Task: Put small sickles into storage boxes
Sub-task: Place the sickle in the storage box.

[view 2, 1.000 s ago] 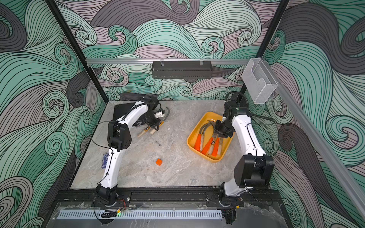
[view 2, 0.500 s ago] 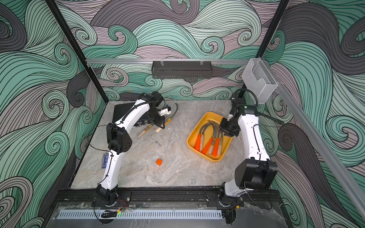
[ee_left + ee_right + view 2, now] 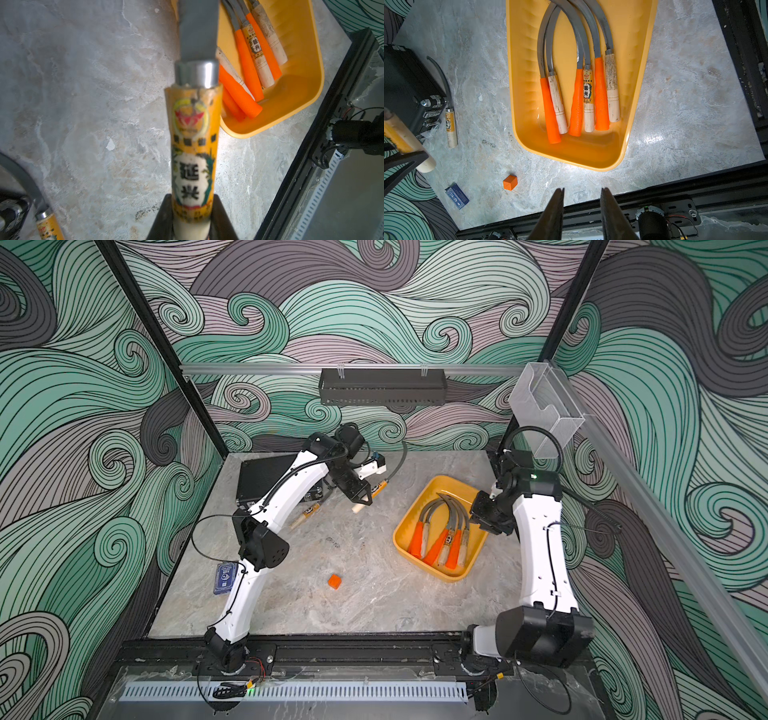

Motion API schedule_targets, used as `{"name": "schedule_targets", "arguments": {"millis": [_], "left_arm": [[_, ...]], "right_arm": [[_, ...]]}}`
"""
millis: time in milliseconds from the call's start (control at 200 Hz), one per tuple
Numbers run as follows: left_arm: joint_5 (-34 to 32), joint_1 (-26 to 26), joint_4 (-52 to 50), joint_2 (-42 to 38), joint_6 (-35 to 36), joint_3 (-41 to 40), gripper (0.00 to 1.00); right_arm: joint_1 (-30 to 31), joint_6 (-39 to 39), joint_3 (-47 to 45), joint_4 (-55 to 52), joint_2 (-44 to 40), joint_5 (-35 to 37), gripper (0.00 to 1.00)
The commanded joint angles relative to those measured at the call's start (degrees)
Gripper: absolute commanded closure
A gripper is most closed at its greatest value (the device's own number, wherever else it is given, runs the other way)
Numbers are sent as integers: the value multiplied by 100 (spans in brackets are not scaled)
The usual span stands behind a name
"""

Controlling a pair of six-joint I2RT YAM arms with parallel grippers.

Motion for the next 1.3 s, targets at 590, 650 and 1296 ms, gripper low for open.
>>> {"name": "schedule_targets", "arguments": {"millis": [590, 650, 1296], "left_arm": [[432, -882, 1876, 537, -961, -91, 99], [469, -955, 1941, 607, -1065, -136, 99], [1077, -1254, 2360, 1073, -1189, -451, 97]], "right_arm": [[-27, 65, -675, -501, -762, 161, 67], [-22, 108, -758, -498, -821, 144, 67], [-22, 290, -1171, -584, -1223, -9, 68]]}}
